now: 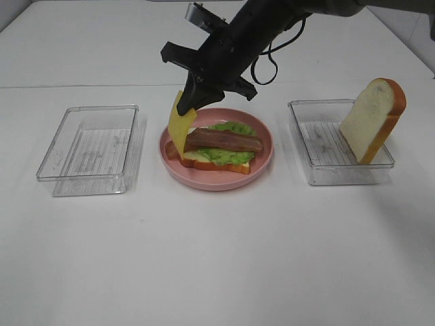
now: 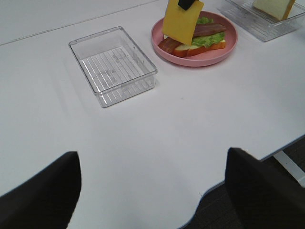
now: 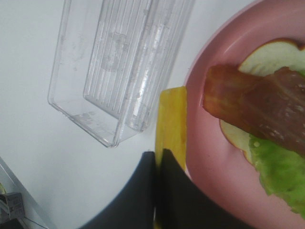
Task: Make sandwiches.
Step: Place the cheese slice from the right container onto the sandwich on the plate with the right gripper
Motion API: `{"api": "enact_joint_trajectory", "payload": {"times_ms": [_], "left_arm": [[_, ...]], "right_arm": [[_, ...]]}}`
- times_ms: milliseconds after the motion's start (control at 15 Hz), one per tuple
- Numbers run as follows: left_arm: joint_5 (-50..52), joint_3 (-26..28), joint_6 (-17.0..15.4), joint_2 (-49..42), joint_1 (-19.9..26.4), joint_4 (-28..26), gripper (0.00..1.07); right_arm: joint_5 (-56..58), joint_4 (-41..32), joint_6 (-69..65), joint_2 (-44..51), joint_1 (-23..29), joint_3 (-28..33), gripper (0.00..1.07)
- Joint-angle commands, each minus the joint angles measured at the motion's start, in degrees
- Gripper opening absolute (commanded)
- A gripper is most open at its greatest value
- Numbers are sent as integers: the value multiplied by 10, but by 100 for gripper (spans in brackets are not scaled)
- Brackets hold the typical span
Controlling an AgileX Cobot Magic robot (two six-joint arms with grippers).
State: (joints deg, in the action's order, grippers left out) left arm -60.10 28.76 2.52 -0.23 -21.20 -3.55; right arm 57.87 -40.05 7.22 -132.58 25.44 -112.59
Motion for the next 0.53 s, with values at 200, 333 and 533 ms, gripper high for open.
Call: {"api": "enact_joint_trajectory", "payload": {"times_ms": [200, 333, 533], "left_arm": [[5, -1, 3, -14, -2, -2, 79], [5, -1, 3, -14, -2, -2, 79], [5, -1, 3, -14, -2, -2, 79]], "right_arm": [[-14, 68, -41, -19, -2, 1, 0], [-18, 116, -67, -19, -3, 1, 0], [-19, 189, -95, -17, -3, 1, 0]]}}
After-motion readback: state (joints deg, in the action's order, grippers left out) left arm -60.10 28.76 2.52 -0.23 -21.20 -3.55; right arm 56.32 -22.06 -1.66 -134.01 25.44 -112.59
